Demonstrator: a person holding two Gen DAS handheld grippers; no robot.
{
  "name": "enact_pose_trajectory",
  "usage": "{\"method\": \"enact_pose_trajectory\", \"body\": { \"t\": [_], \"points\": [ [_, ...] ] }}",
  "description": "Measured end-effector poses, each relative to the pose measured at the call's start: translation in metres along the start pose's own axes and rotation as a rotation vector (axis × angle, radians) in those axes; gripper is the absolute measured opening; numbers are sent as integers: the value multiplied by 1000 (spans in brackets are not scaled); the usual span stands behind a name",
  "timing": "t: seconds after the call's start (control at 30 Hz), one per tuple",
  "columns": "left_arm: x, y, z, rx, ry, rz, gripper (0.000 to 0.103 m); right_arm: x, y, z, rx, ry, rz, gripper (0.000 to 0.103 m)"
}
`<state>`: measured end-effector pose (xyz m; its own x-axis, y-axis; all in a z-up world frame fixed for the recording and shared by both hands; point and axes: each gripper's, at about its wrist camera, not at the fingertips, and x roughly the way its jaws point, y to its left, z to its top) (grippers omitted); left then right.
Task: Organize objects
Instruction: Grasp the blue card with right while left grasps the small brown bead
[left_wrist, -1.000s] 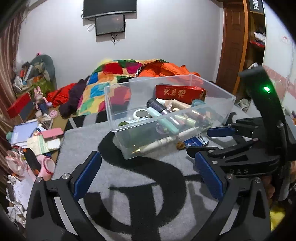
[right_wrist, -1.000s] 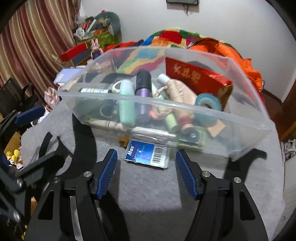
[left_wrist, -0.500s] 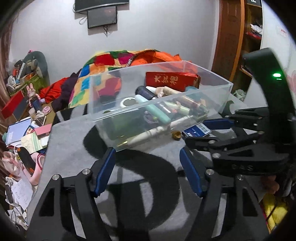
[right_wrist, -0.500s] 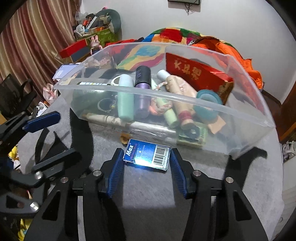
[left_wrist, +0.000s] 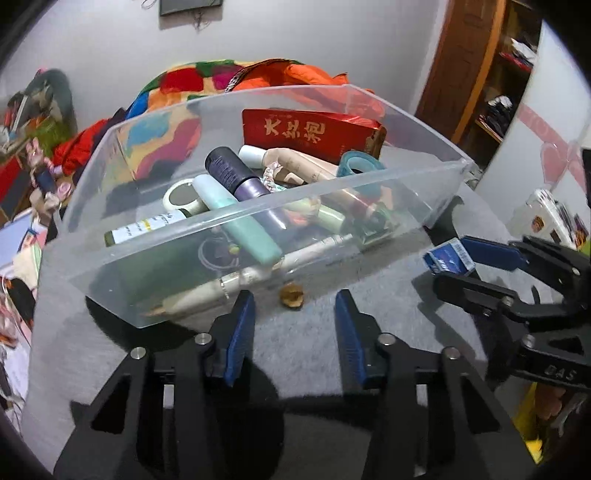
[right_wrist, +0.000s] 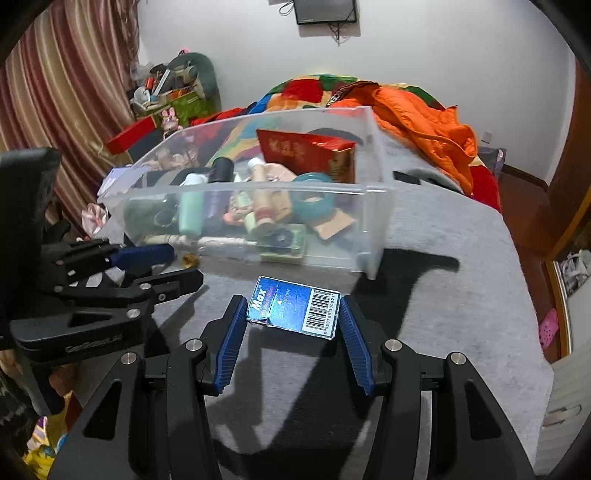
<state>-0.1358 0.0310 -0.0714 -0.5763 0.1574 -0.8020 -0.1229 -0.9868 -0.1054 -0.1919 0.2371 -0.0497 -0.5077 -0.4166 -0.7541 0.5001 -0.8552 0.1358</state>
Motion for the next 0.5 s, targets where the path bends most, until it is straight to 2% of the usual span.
{"method": "enact_pose_trajectory", "body": {
  "t": [0.07, 0.23, 0.3, 0.5],
  "points": [
    [3, -1, 0, -15, 3, -9, 40, 0, -1, -1, 3, -5, 6, 47],
    [5, -13, -3, 9, -7, 7, 17, 3, -3, -2, 14, -11, 30, 48],
    [5, -17, -5, 23, -13, 12, 13, 3, -3, -2, 20, -12, 36, 48],
    [-4, -24, -14, 74, -41, 26, 12, -3, 1, -2, 9, -28, 41, 48]
  ]
}}
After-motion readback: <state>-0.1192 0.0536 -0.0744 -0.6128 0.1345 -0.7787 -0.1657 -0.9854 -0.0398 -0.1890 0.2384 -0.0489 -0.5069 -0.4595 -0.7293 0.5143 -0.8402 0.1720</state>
